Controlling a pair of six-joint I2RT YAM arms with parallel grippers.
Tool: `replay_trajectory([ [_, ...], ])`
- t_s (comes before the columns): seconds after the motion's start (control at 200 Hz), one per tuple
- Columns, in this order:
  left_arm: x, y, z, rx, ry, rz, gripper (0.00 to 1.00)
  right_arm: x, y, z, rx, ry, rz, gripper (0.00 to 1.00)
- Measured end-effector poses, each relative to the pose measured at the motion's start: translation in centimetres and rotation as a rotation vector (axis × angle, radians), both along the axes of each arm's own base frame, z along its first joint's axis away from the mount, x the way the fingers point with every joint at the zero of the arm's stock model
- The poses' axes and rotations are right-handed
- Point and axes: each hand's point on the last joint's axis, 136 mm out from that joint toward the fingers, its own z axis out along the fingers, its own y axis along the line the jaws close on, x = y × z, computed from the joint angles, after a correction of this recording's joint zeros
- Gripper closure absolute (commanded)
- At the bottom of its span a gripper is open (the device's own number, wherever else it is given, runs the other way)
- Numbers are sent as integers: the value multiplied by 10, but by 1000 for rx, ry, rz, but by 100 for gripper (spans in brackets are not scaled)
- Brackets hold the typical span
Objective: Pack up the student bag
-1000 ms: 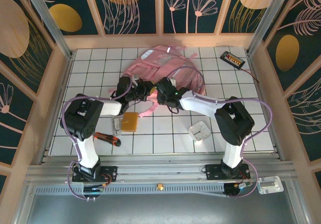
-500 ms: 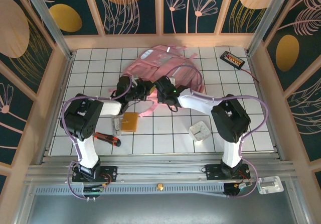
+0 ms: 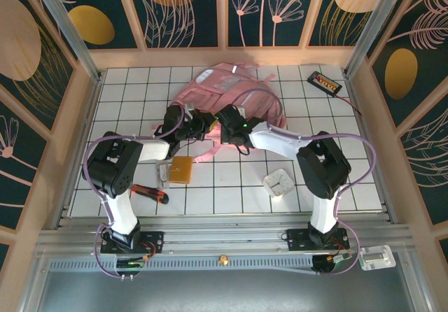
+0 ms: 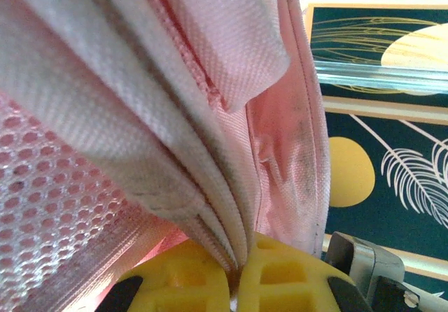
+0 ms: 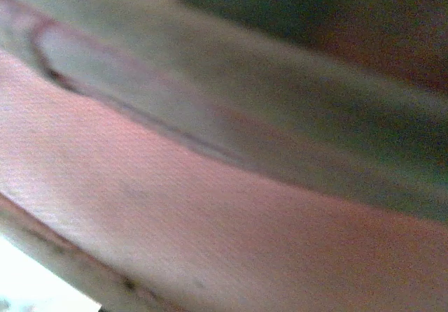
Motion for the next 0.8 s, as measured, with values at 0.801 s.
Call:
replay_trajectory([
  [0.801, -5, 18, -2, 186, -63, -77, 100, 2, -100, 5, 88, 152, 55, 100],
])
